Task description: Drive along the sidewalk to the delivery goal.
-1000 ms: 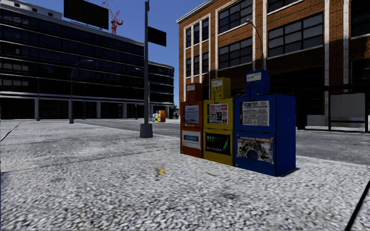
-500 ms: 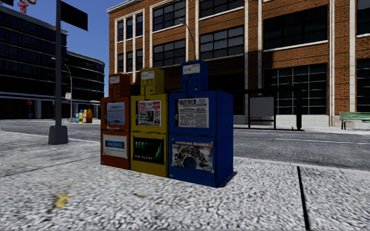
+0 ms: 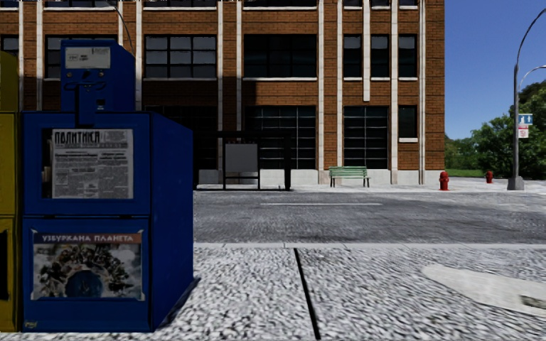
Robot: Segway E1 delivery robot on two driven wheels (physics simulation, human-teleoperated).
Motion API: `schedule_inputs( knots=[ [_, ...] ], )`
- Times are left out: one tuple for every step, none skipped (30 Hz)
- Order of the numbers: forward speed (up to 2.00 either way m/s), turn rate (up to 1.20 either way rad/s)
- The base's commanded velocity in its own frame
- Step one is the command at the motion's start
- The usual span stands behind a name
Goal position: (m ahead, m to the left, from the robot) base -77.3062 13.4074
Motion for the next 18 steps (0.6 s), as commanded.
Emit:
schedule_inputs(
  knots=[
    [1.21, -1.20],
    [1.21, -1.20],
    [1.21, -1.20],
    [1.21, -1.20],
    [1.21, -1.20],
    [1.21, -1.20],
    [1.21, -1.20],
    [1.21, -1.20],
    [1.21, -1.20],
    [1.21, -1.20],
    [1.21, -1.20],
    [1.21, -1.20],
    [1.21, -1.20],
    [1.21, -1.20],
    [1.21, -1.20],
    [1.21, -1.20],
    [1.21, -1.20],
    [1.22, -1.20]
  ],
)
